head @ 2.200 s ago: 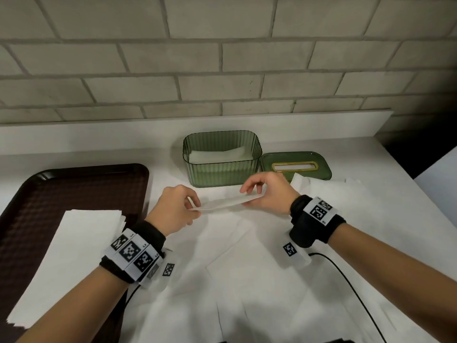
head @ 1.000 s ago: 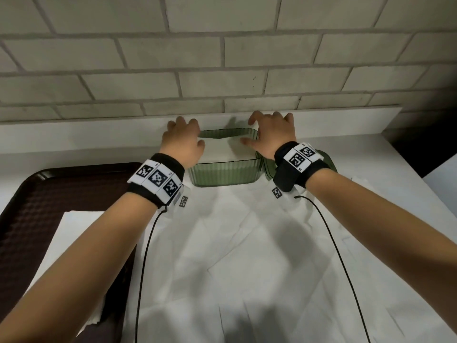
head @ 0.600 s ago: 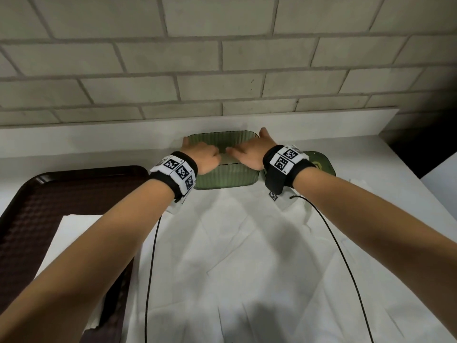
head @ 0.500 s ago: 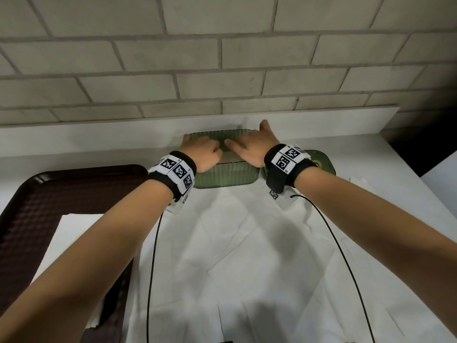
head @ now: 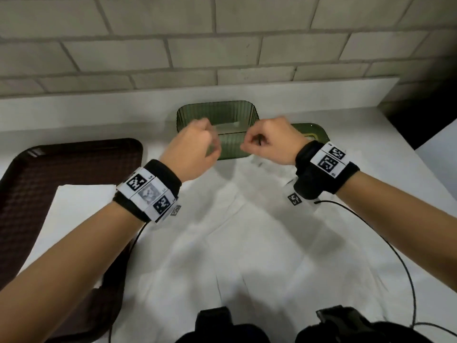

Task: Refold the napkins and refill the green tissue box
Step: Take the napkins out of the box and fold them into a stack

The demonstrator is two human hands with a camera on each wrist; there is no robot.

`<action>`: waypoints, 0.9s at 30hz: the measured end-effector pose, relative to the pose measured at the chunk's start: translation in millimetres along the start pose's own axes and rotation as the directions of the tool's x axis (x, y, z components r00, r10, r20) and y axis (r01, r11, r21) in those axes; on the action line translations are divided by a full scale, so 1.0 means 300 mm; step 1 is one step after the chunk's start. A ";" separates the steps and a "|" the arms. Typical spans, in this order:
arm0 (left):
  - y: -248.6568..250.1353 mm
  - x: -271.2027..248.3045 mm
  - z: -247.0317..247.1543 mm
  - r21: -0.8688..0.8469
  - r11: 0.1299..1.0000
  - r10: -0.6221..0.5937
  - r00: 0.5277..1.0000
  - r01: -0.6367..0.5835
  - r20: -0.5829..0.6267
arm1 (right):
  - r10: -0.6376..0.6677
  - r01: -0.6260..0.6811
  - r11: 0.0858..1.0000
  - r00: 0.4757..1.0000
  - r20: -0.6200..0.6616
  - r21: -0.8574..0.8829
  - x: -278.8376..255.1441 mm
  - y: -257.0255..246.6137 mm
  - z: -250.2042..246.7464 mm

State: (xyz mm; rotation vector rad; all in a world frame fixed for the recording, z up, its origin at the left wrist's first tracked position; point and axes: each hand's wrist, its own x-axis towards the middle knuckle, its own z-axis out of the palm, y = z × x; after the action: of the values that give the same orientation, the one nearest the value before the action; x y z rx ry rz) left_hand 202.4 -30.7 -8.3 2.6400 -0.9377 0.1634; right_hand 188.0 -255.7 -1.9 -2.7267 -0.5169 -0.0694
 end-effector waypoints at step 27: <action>0.113 -0.145 0.052 -0.477 0.851 -0.094 0.957 0.221 0.275 | 0.040 -0.087 0.983 0.961 0.272 0.162 -0.115 0.015 -0.066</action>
State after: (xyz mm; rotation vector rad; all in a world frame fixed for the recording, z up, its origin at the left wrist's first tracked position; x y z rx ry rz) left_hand 147.1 -35.0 -23.1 2.2519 -0.7021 -0.4046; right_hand 157.9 -278.7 11.1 -2.5915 -0.4827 0.3501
